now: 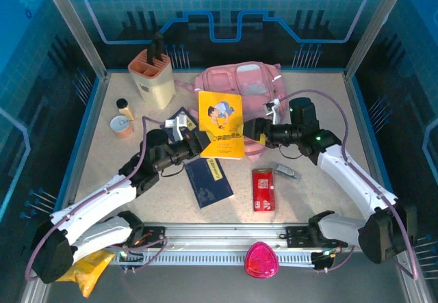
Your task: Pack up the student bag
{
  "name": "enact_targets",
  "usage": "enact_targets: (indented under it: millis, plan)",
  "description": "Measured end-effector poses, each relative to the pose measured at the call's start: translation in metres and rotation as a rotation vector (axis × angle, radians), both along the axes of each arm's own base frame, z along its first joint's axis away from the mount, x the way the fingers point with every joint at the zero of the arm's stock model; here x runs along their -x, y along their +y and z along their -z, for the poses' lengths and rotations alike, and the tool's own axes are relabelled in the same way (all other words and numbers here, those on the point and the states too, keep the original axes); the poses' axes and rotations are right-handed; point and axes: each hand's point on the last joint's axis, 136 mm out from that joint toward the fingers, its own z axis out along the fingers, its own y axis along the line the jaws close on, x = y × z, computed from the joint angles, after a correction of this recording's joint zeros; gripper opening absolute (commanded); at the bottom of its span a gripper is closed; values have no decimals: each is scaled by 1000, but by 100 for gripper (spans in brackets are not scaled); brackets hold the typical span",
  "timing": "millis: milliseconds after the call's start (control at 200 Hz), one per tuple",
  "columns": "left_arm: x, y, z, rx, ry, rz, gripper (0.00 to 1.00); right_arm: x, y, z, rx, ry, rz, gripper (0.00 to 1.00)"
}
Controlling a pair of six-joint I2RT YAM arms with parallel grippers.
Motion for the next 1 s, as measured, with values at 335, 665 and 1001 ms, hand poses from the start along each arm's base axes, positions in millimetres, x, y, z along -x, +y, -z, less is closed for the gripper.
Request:
enact_targets:
  millis: [335,665,1001]
  plan:
    - [-3,-31,-10,31,-48,51,0,12,7,16,-78,133,-40,99]
    - [-12,-26,-7,-20,-52,0,0,18,7,-9,-206,124,-53,57]
    - [-12,-26,3,-59,-41,-8,1,19,5,7,-159,140,-48,16]
